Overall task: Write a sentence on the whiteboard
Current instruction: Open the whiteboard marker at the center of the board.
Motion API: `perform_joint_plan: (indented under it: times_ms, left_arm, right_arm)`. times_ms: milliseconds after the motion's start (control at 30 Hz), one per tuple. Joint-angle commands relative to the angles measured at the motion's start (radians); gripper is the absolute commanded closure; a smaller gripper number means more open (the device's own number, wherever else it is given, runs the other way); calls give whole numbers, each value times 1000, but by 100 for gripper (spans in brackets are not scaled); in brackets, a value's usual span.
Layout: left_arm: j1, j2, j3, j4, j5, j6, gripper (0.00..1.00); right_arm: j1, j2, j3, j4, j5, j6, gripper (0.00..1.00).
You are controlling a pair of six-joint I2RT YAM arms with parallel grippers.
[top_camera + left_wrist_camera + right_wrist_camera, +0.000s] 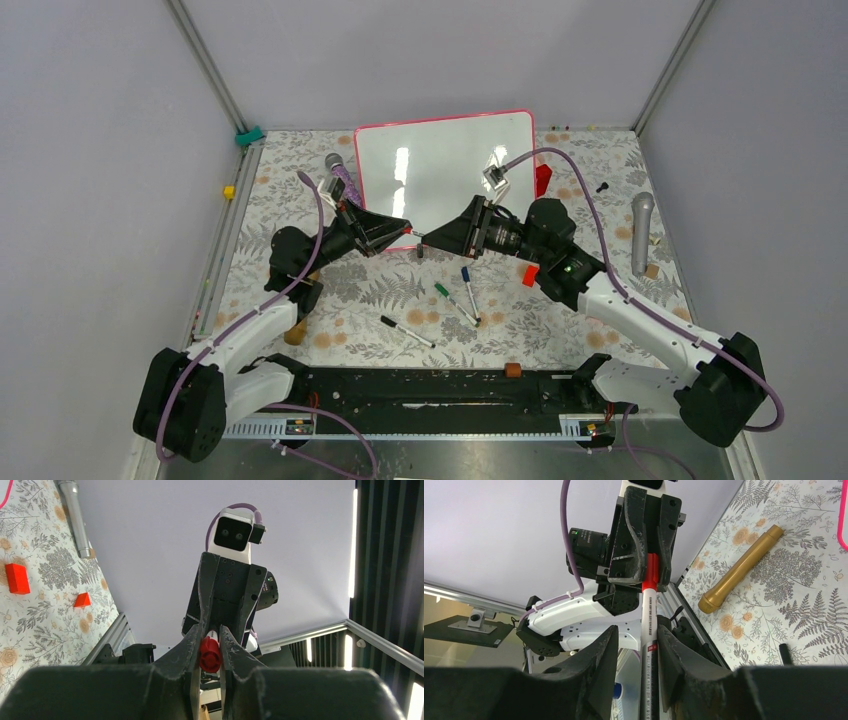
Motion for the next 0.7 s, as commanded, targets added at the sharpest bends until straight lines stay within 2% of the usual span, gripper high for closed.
perform_joint_plan:
  times_ms: [0, 67, 133, 333, 500, 667]
  left_arm:
    - [-4, 10, 26, 19, 9, 23, 100]
    - [-9, 13, 27, 16, 7, 27, 100]
    - [-13, 21, 31, 14, 11, 31, 100]
    - [-14, 29, 32, 17, 20, 37, 100]
    - [0, 38, 29, 23, 28, 36, 100]
    - [86, 35, -7, 67, 59, 3, 100]
  right_arm:
    - [-2, 7, 31, 78, -23, 13, 60]
    - [-1, 10, 31, 79, -16, 13, 63]
    - [-2, 10, 31, 75, -6, 11, 69]
    - [-1, -4, 25, 36, 16, -13, 100]
    - [-2, -27, 15, 17, 5, -36, 100]
    - [-40, -81, -44, 13, -7, -39, 100]
